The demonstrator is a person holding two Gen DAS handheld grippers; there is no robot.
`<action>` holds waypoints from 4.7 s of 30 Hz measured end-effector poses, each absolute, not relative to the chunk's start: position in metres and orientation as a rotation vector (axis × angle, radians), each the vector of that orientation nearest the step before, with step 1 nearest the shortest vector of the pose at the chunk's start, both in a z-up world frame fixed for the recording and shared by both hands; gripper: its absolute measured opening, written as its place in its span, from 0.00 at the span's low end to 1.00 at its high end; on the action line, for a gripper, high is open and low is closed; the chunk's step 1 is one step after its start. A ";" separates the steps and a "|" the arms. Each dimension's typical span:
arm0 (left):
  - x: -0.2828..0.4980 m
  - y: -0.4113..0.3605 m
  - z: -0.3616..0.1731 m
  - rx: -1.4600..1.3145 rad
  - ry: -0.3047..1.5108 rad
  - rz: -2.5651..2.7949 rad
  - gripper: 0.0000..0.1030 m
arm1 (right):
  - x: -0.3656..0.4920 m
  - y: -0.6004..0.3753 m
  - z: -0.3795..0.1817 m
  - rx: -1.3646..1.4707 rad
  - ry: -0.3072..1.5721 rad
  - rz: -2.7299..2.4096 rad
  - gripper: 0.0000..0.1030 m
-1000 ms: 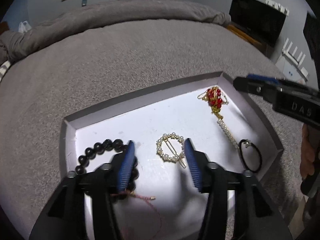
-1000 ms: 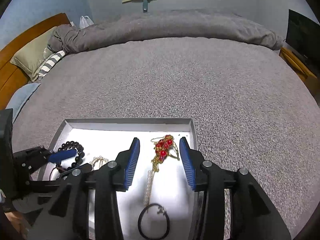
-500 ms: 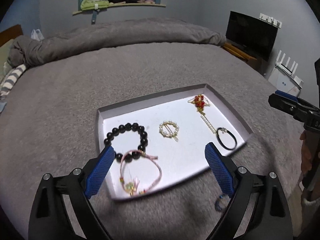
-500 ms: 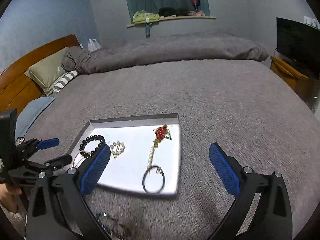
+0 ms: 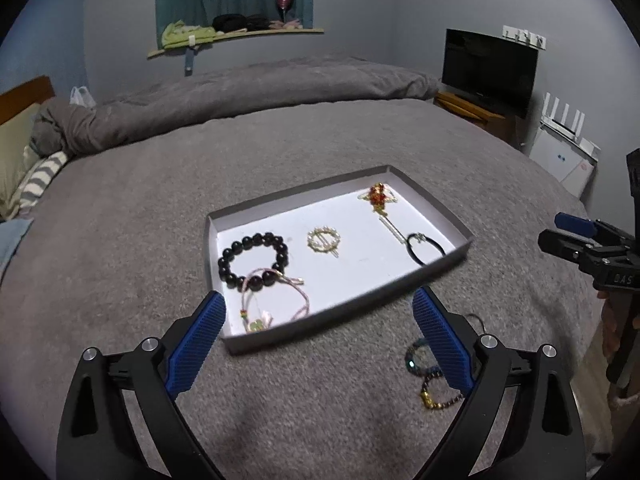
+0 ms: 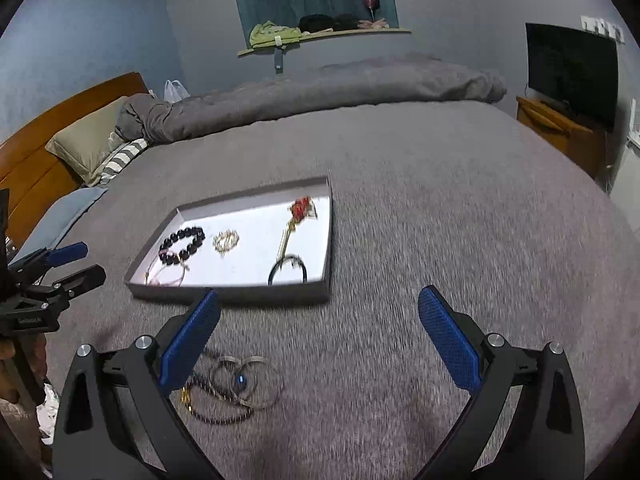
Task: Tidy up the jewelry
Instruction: 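Move both tools back toward the remaining bracelets and bangles, then grasp the dark red bead bracelet with the left tool while the right tool grasps a silver bangle, then lower both items into the tray and open both tools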
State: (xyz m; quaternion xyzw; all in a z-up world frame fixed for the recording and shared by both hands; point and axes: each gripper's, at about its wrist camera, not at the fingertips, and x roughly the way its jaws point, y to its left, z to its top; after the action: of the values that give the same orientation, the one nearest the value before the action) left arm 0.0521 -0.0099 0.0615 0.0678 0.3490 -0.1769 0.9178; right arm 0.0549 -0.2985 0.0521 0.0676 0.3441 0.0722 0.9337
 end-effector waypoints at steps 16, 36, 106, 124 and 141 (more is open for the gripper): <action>0.004 -0.036 -0.004 0.229 0.826 -0.472 0.94 | 0.028 -0.285 0.010 0.066 0.793 0.171 0.95; 0.002 -0.075 -0.044 0.165 0.930 -0.633 0.37 | 0.012 -0.299 -0.010 0.061 0.822 0.175 0.95; 0.016 0.000 0.044 0.206 0.721 -0.492 0.05 | 0.058 -0.235 0.028 -0.059 0.733 0.354 0.49; 0.140 -0.020 0.028 0.001 0.825 -0.520 0.05 | 0.165 -0.200 0.013 -0.061 0.807 0.352 0.49; 0.162 -0.023 -0.020 0.112 0.925 -0.423 0.05 | 0.198 -0.188 -0.016 -0.086 0.967 0.303 0.49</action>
State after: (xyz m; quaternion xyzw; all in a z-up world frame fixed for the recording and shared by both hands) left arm 0.1625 -0.0228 -0.0204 0.0538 0.4427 -0.2025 0.8719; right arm 0.1982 -0.1880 -0.0163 -0.0411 0.4631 0.1448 0.8734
